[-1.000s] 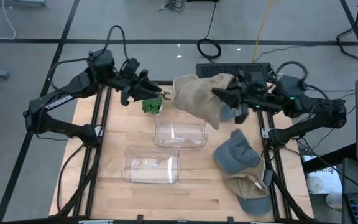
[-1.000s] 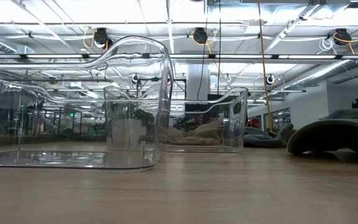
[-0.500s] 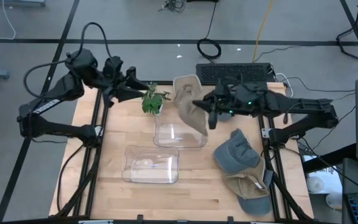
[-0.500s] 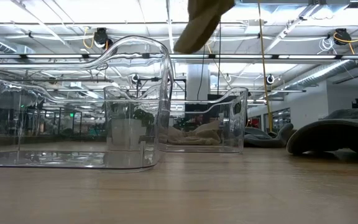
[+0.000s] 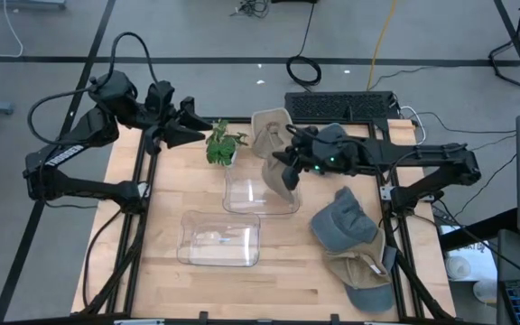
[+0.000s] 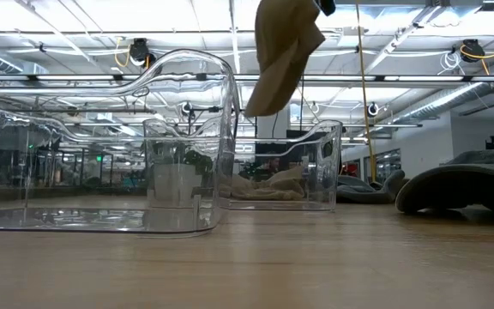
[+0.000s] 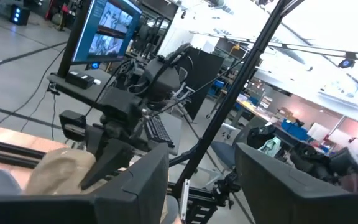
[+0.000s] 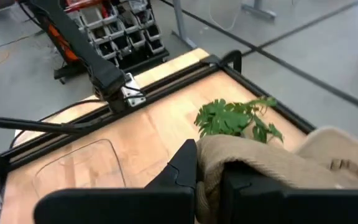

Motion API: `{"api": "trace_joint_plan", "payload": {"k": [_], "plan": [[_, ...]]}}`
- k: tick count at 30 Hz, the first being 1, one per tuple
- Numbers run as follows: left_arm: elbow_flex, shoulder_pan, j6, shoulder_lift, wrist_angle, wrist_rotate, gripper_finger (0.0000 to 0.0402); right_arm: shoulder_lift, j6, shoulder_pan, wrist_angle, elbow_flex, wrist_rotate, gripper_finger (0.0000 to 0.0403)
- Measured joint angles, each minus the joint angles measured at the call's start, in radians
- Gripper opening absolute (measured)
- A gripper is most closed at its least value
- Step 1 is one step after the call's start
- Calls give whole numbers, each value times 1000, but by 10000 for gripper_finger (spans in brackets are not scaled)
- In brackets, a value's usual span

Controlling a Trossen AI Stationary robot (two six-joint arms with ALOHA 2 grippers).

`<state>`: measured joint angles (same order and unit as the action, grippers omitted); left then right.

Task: Pick & Place hat
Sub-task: Put the top right brown cap into the top transparent bin

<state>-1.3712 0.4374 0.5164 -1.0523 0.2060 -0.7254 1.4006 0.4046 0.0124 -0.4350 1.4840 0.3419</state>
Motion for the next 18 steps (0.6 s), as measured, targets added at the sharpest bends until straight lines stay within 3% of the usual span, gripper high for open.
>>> {"api": "trace_joint_plan", "payload": {"k": [12, 18], "plan": [[0, 0, 12, 0, -1, -1, 208, 6, 159, 12, -61, -73, 20, 6], [0, 0, 12, 0, -1, -3, 198, 20, 206, 24, -54, -113, -43, 6]]}}
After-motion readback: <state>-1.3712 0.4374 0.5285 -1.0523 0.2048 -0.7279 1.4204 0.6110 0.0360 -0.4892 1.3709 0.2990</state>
